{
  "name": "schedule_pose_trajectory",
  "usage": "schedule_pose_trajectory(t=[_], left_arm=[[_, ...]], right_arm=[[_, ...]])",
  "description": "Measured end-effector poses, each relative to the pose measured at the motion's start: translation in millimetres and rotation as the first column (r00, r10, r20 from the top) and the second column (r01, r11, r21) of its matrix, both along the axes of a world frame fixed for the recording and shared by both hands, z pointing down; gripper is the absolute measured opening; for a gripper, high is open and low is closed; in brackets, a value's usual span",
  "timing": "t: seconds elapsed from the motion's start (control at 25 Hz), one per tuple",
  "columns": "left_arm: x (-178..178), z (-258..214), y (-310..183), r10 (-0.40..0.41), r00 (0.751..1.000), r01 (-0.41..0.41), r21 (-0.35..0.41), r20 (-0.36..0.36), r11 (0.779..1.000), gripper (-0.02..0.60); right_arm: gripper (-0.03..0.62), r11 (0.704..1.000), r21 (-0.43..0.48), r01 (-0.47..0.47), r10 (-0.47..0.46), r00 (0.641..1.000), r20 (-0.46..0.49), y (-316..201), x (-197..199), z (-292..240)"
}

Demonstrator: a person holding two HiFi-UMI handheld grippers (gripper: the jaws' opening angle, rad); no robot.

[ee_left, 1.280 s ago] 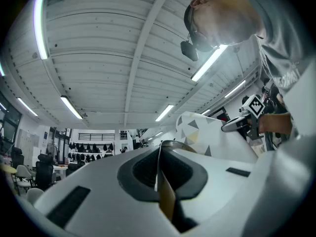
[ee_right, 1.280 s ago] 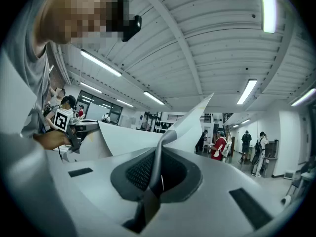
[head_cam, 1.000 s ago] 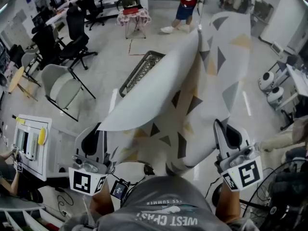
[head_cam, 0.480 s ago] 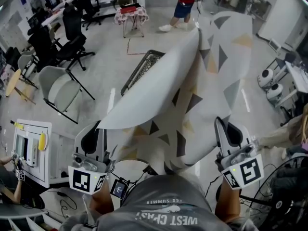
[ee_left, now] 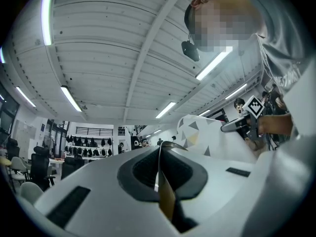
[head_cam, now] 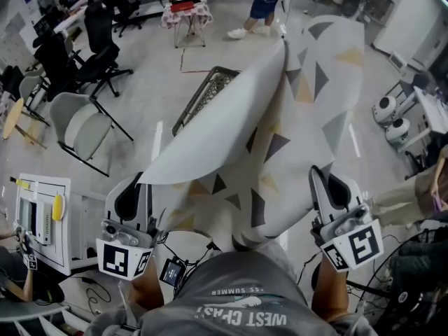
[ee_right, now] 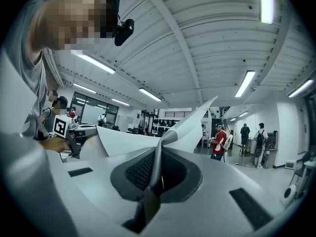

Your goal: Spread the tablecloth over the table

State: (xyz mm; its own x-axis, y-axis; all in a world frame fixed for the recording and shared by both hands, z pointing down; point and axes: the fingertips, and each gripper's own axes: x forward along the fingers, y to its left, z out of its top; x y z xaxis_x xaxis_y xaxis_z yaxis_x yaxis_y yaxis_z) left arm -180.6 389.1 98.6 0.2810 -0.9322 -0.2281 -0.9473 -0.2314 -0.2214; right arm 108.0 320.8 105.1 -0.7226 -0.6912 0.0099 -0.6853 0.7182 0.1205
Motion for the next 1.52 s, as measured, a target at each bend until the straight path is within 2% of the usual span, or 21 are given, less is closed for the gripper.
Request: schedule_pose_trajectory(t=[0.24, 0.64, 1.08, 1.2, 1.36, 1.52], left_arm=[[-2, -1, -24, -0.062, 0.998, 0.062, -0.007, 0.011, 0.998, -0.001], [22, -13, -67, -0.178, 0.983, 0.178, -0.005, 0.032, 0.984, 0.000], [44, 4, -71, -0.273, 0.960, 0.273, 0.010, 0.058, 0.962, 0.000], [53, 12, -84, -0.280, 0.958, 0.281, -0.003, 0.064, 0.960, 0.000], [37, 29, -82, -0.270, 0.960, 0.271, -0.013, 0.073, 0.962, 0.000], [43, 19, -104, -0.244, 0.967, 0.246, -0.022, 0.073, 0.969, 0.000]], right_arm=[[0.017, 0.998, -0.003, 0.058, -0.058, 0.998, 0.016, -42, -6, 2], [0.017, 0.986, 0.001, 0.165, -0.165, 0.986, 0.035, -118, 9, -4], [0.015, 0.968, 0.018, 0.249, -0.249, 0.967, 0.060, -150, 22, 20], [0.017, 0.967, 0.010, 0.255, -0.255, 0.965, 0.065, -164, 29, 29], [0.017, 0.968, 0.000, 0.250, -0.249, 0.966, 0.070, -160, 13, 49], [0.015, 0.975, -0.002, 0.222, -0.222, 0.973, 0.071, -174, 24, 35]])
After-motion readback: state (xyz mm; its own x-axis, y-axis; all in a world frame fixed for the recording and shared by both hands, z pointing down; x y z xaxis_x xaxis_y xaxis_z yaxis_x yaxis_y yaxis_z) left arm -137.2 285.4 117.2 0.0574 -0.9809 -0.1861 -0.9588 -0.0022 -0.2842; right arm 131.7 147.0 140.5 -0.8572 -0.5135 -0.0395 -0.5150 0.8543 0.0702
